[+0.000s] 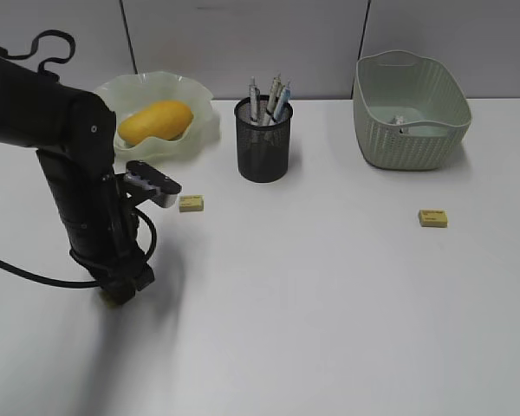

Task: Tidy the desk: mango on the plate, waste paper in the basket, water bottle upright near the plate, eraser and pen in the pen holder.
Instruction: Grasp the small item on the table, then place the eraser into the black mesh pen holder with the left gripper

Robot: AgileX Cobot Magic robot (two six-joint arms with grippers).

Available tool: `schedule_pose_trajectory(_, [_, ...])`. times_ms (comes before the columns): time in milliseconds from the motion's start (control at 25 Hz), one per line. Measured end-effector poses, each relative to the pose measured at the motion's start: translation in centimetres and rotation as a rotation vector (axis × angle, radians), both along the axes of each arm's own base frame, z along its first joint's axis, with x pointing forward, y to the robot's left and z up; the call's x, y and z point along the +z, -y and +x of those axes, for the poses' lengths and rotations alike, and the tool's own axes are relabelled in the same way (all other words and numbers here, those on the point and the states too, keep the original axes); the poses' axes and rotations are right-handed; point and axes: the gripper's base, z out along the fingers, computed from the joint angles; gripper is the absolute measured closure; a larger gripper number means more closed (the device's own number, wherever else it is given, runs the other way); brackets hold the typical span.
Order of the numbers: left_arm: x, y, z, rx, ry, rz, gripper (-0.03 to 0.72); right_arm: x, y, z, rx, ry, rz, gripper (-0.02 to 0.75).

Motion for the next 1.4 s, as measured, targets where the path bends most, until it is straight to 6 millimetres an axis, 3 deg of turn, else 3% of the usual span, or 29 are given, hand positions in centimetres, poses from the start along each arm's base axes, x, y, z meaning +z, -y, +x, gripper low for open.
schedule_pose_trajectory(160, [0.6,0.3,-0.4,0.02,-0.076,0.0,0.485,0.0,0.0,0.0,0.0,0.0,0.0,0.322])
schedule_pose_trajectory(360, [3.8,1.5,1.4,0.021,-0.039,-0.039,0.485,0.0,0.0,0.0,0.0,0.0,0.0,0.322])
schedule_pose_trajectory(640, [9.9,3.5,4.7,0.027,0.138,-0.17,0.485,0.0,0.0,0.0,0.0,0.0,0.0,0.323])
schedule_pose_trajectory(840, [13.2,5.1,6.8,0.059,0.327,-0.327,0.486,0.0,0.0,0.0,0.0,0.0,0.0,0.323])
schedule_pose_trajectory(1200, [15.0,6.7,9.4,0.187,0.605,-0.588,0.486,0.0,0.0,0.0,0.0,0.0,0.0,0.322])
schedule_pose_trajectory(1400, [13.7,7.4,10.9,0.29,0.654,-0.682,0.486,0.0,0.0,0.0,0.0,0.0,0.0,0.323])
